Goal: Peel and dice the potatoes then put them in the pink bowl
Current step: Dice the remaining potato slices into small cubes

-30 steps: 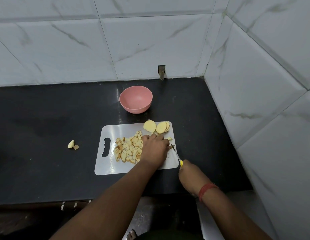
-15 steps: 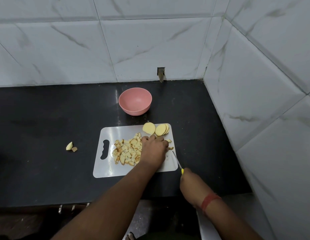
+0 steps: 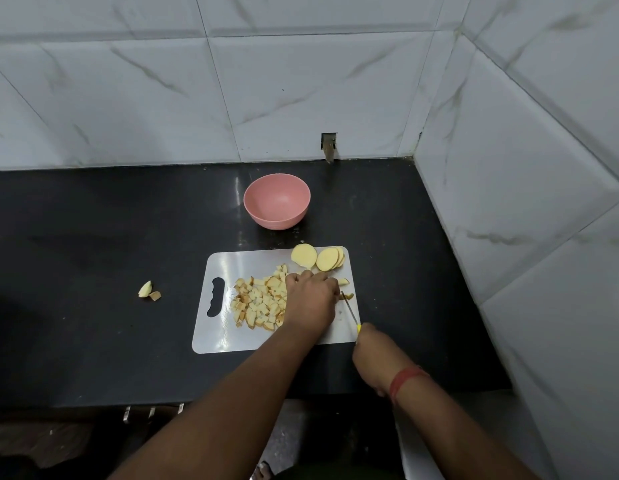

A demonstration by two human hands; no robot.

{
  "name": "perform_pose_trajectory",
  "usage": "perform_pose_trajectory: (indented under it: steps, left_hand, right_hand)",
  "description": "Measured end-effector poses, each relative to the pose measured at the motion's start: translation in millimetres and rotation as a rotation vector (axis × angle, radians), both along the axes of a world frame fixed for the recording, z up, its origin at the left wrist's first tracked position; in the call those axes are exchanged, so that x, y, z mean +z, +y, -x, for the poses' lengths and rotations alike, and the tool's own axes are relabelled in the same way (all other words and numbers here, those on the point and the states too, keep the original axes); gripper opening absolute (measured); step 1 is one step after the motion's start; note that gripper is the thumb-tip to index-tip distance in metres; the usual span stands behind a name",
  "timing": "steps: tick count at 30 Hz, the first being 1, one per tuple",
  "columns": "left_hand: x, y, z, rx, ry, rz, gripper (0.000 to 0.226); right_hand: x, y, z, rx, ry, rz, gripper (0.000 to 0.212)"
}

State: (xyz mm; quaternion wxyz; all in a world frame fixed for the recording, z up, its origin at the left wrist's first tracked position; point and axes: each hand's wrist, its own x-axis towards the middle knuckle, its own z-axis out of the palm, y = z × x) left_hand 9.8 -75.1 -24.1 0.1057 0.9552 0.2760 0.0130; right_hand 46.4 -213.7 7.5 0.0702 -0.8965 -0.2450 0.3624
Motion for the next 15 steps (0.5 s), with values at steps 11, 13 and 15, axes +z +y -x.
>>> perform_pose_trajectory:
  steps: [11, 13, 15]
  left_hand:
    - [2, 2, -1, 0.021, -0.016, 0.060, 0.019]
    - [1, 3, 0, 0.058, -0.016, 0.080, 0.019]
    - [1, 4, 1, 0.083, -0.014, 0.101, 0.019]
  right_hand:
    - [1, -25, 3, 0.027, 0.006, -0.089, 0.017]
    - [1, -19, 3, -0.014, -0.027, -0.100, 0.007]
    - [-1, -13, 4, -0.001, -0.023, -0.092, 0.008]
